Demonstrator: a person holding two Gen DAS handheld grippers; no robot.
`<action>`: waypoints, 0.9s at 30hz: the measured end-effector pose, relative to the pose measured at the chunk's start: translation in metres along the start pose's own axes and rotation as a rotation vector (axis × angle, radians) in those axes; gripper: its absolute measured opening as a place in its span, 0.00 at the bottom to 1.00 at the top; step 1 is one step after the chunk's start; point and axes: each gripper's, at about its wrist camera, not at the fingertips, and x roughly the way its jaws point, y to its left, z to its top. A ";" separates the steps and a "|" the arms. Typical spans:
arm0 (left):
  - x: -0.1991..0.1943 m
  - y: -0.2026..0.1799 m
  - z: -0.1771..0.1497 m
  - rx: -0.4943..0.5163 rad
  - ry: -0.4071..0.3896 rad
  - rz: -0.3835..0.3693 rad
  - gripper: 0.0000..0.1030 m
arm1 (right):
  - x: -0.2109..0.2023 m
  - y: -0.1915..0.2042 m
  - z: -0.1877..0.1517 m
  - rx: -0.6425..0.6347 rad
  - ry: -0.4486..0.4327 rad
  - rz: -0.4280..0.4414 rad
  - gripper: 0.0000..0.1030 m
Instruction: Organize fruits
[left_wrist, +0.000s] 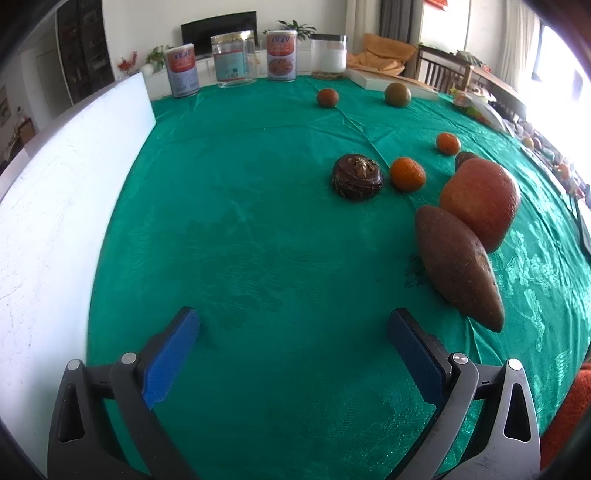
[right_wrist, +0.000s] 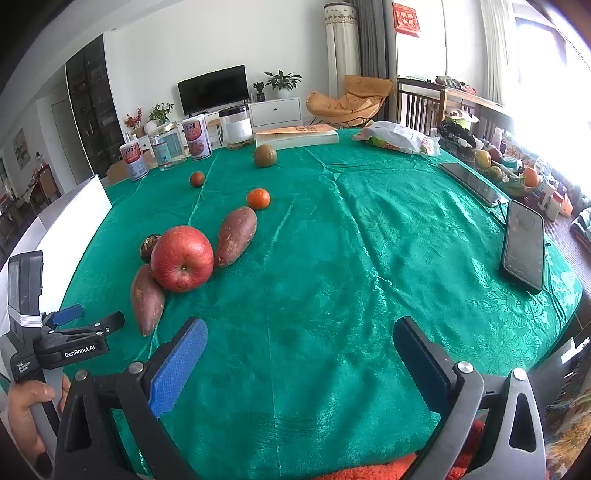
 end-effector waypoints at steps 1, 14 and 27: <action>0.000 0.000 0.001 0.000 0.001 0.000 0.99 | 0.000 0.000 0.000 0.003 0.001 0.003 0.97; 0.000 0.000 0.001 0.000 0.001 0.000 1.00 | 0.001 -0.002 0.000 0.008 0.000 0.010 0.97; 0.001 0.000 0.001 0.000 0.001 0.000 1.00 | -0.002 0.001 0.000 -0.002 -0.002 -0.005 0.97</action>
